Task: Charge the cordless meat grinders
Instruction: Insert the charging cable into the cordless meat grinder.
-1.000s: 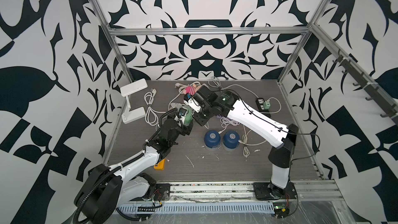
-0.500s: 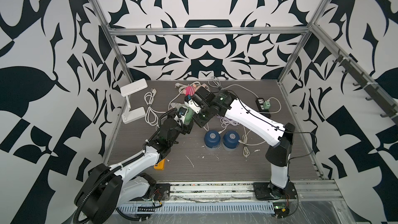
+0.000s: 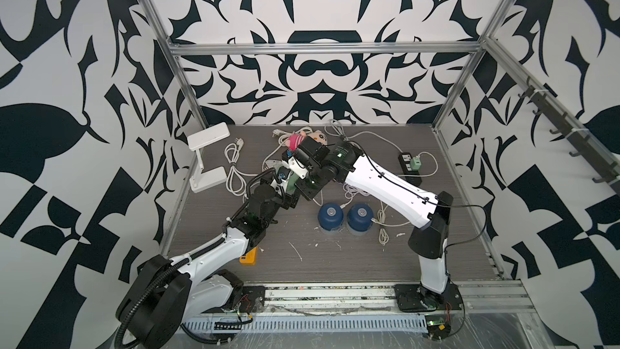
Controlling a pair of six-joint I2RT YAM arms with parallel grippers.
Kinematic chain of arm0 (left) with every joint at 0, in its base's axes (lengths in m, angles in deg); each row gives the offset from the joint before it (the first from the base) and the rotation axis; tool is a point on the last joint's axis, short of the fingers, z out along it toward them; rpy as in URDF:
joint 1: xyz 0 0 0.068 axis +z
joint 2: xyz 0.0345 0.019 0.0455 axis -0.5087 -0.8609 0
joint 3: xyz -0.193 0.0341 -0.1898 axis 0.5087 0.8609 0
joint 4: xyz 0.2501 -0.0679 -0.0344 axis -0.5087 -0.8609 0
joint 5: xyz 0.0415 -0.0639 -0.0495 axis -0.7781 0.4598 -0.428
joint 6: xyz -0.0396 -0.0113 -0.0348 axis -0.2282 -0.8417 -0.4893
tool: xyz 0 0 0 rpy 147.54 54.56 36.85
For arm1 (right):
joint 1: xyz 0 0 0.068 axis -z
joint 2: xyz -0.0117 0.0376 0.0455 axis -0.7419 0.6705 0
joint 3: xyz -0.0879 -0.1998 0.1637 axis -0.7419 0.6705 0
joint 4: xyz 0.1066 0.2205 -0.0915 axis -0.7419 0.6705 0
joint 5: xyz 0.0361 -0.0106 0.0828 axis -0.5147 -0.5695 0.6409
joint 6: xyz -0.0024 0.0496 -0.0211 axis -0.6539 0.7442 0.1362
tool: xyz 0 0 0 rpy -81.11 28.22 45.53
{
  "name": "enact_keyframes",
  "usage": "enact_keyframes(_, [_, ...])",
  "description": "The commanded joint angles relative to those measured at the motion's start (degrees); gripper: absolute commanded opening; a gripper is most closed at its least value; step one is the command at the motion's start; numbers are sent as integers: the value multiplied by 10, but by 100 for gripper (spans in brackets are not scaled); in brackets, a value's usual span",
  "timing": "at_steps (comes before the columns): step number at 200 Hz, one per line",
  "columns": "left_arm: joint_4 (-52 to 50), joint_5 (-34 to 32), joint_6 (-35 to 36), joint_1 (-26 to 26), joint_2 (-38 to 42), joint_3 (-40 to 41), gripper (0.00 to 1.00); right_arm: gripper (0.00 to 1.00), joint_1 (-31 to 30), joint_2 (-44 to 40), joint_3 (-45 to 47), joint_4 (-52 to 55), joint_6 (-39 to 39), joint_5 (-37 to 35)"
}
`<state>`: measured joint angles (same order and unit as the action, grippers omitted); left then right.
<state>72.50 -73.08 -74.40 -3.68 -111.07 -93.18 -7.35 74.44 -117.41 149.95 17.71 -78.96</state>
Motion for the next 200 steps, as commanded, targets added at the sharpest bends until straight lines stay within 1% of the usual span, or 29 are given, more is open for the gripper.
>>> enact_keyframes(1, [40, -15, -1, 1, 7, -13, 52, 0, -3, -12, -18, 13, 5, -10])
enact_keyframes(47, [39, -13, 1, 1, 10, -10, 52, 0, -3, -13, -15, 11, 5, -14])
enact_keyframes(123, [41, 24, -3, 1, 10, -5, 51, 0, -3, 2, -42, 9, -4, -18])
enact_keyframes(200, [45, 25, -6, 1, 17, 5, 50, 0, 2, 12, -54, 14, -4, -26])
